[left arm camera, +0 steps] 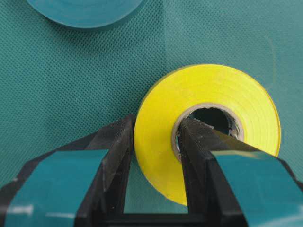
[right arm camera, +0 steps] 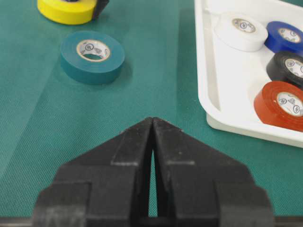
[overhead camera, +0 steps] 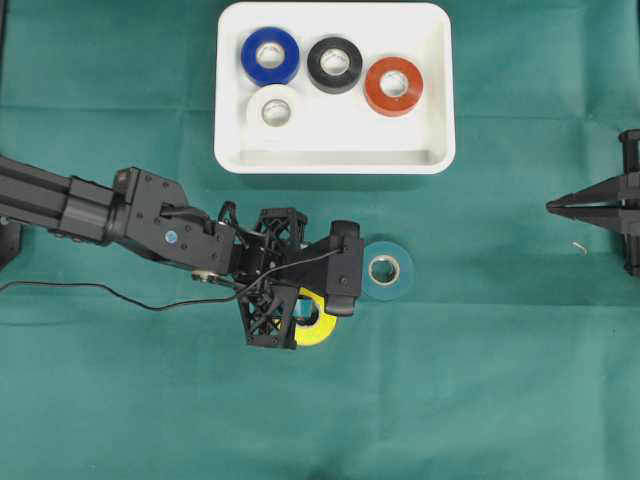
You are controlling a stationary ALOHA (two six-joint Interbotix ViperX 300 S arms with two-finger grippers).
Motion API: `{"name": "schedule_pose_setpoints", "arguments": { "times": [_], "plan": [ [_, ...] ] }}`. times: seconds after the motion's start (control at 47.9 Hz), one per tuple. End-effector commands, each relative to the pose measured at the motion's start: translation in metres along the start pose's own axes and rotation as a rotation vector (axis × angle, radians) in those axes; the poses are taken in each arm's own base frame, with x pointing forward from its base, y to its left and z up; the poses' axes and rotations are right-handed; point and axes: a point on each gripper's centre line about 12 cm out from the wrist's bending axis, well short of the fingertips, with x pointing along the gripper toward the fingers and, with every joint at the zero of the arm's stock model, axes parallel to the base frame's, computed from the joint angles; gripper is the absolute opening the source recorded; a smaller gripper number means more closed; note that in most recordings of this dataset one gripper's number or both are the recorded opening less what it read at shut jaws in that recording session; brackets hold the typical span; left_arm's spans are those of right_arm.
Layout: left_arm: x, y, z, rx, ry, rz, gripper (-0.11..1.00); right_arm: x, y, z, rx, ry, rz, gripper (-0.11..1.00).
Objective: Put the tape into the white case with the left arm.
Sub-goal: 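Move the open left gripper over the yellow tape and close on its rim, then lift the yellow tape and carry it into the white case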
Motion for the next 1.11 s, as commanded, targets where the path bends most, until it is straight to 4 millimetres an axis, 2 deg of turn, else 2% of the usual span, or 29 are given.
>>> {"name": "schedule_pose_setpoints", "arguments": {
  "times": [0.0,0.376,0.605,0.856,1.086],
  "plan": [
    [-0.029,-0.006,0.019,0.009,-0.07,-0.011,0.26,0.001,0.0,0.004,-0.004,-0.011,-0.001,-0.09],
    [-0.069,-0.009,0.026,0.018,-0.072,-0.016,0.26,0.001,0.0,0.004,-0.004,-0.011,-0.001,-0.09],
    [-0.076,-0.003,0.032,0.023,-0.096,-0.007,0.26,0.001,0.0,0.004,-0.004,-0.011,-0.001,-0.09],
    [-0.069,0.027,0.033,0.075,-0.088,0.038,0.26,0.001,0.0,0.004,-0.004,-0.011,-0.001,-0.09],
    [-0.067,0.074,0.033,0.06,-0.108,0.104,0.26,0.001,0.0,0.004,-0.004,-0.011,-0.001,-0.09]
  ]
}}
